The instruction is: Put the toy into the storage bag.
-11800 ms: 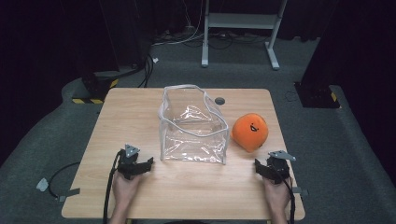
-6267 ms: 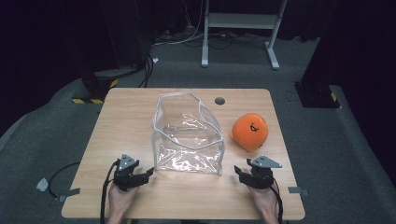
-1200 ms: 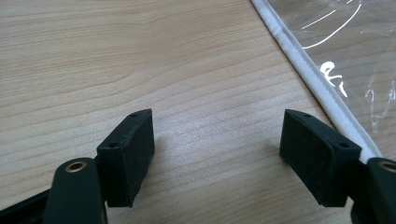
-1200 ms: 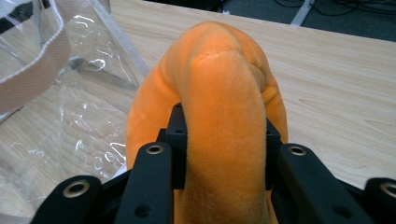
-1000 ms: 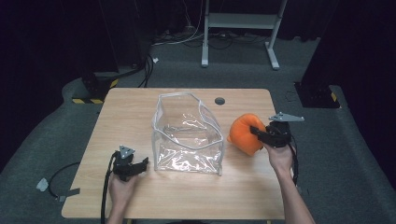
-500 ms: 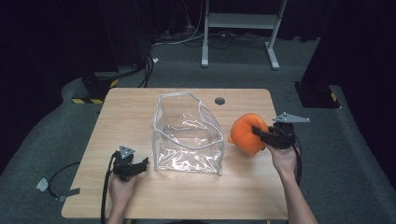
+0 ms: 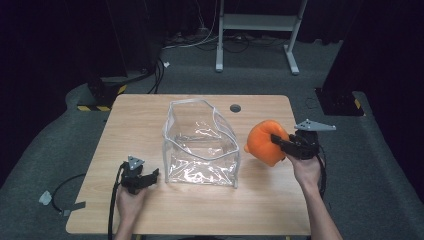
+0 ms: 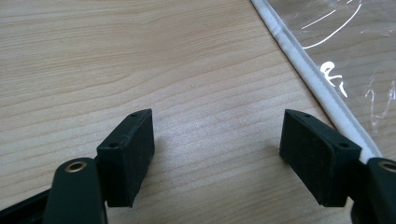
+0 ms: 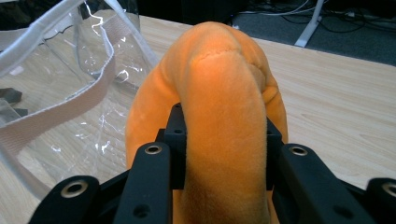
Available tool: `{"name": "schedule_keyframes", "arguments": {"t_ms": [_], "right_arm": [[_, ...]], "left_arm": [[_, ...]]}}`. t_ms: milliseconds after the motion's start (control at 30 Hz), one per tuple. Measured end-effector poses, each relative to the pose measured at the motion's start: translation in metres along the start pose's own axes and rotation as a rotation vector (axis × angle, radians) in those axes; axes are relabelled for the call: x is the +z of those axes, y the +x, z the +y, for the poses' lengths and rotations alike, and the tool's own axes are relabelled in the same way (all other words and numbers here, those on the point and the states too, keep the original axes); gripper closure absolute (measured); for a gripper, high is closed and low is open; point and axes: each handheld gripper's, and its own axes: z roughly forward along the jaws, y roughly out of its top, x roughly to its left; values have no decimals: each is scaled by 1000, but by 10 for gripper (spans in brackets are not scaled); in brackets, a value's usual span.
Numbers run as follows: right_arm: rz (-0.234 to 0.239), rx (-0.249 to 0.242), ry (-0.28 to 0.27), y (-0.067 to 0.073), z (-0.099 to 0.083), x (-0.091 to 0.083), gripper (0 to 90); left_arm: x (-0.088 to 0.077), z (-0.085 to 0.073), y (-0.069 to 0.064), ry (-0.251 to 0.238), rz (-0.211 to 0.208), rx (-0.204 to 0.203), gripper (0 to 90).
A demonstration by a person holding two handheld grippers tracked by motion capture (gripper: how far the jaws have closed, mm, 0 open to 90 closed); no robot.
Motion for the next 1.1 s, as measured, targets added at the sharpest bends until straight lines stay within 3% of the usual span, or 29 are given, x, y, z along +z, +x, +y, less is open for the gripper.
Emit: {"name": "schedule_keyframes", "arguments": {"t_ms": [1100], "right_arm": [[27, -25, -59, 10, 24, -29, 666]], "left_arm": [[0, 0, 0, -1, 0, 0, 262]]}}
